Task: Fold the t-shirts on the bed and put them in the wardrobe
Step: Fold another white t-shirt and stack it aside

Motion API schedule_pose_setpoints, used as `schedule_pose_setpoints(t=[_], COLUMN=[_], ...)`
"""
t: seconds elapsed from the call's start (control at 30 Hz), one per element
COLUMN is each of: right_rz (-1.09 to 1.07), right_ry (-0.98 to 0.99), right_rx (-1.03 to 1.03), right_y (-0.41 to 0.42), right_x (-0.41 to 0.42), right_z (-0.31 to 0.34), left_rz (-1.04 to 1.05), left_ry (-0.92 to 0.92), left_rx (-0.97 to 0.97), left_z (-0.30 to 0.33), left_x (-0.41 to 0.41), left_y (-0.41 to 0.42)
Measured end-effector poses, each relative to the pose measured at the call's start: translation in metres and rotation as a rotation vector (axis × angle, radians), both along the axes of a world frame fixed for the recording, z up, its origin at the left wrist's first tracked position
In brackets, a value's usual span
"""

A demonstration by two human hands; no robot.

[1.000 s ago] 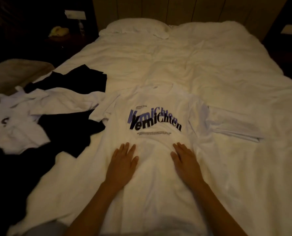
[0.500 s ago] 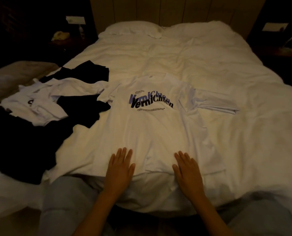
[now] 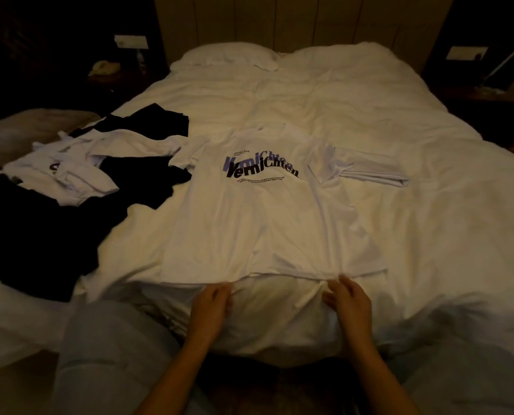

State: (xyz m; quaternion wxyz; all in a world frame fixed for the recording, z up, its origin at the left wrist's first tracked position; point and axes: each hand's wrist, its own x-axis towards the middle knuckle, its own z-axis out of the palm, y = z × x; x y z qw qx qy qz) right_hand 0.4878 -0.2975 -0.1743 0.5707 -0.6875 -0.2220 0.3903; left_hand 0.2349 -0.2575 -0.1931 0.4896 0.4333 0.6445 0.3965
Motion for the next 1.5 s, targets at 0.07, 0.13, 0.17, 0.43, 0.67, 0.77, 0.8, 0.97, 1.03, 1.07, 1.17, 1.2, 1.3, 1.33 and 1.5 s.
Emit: schedule_pose_setpoints(t=[0.07, 0.13, 0.17, 0.43, 0.67, 0.77, 0.8, 0.97, 1.03, 1.07, 1.17, 1.2, 1.3, 1.33, 1.5], right_rz=[-0.088, -0.11, -0.105, -0.068, -0.083, -0.119, -0.137, -0.221, -0.256, -0.263, -0.243, -0.221, -0.19, -0.192, -0.263], right_ry=[0.277, 0.404, 0.437, 0.721, 0.774, 0.708, 0.663, 0.521, 0.451, 0.385, 0.256, 0.269, 0.338, 0.334, 0.251], right_rx=[0.082, 0.112, 0.116, 0.192, 0.23, 0.303, 0.326, 0.228, 0.176, 0.187, 0.307, 0.329, 0.338, 0.359, 0.292], right_y=[0.003, 0.004, 0.006, 0.046, 0.047, 0.046, 0.044, 0.028, 0.025, 0.024, 0.023, 0.024, 0.025, 0.024, 0.015], right_x=[-0.001, -0.004, -0.004, 0.017, 0.027, 0.036, 0.039, 0.036, 0.033, 0.032, 0.03, 0.031, 0.038, 0.041, 0.047], right_z=[0.005, 0.016, 0.019, 0.043, 0.029, 0.034, 0.037, 0.026, 0.021, 0.022, 0.036, 0.039, 0.045, 0.046, 0.022], left_rz=[0.102, 0.181, 0.215, 0.34, 0.429, 0.468, 0.473, 0.518, 0.542, 0.526, 0.448, 0.449, 0.523, 0.554, 0.6], left_ry=[-0.314, -0.53, -0.627, -1.109, -1.065, -0.957, -0.929, -0.845, -0.88, -0.921, -1.03, -1.02, -0.923, -0.903, -0.891], left_rx=[-0.242, -0.286, -0.271, -0.057, 0.041, 0.214, 0.265, 0.265, 0.2, 0.174, 0.164, 0.166, 0.198, 0.22, 0.26], left_z=[0.007, 0.015, 0.02, 0.044, 0.028, 0.035, 0.041, 0.034, 0.027, 0.026, 0.031, 0.033, 0.035, 0.036, 0.026], left_x=[0.0, 0.001, 0.001, -0.018, -0.027, -0.033, -0.036, -0.04, -0.039, -0.039, -0.042, -0.042, -0.044, -0.046, -0.057], left_y=[0.004, 0.004, 0.002, 0.027, 0.036, 0.036, 0.034, 0.023, 0.02, 0.021, 0.027, 0.03, 0.037, 0.037, 0.033])
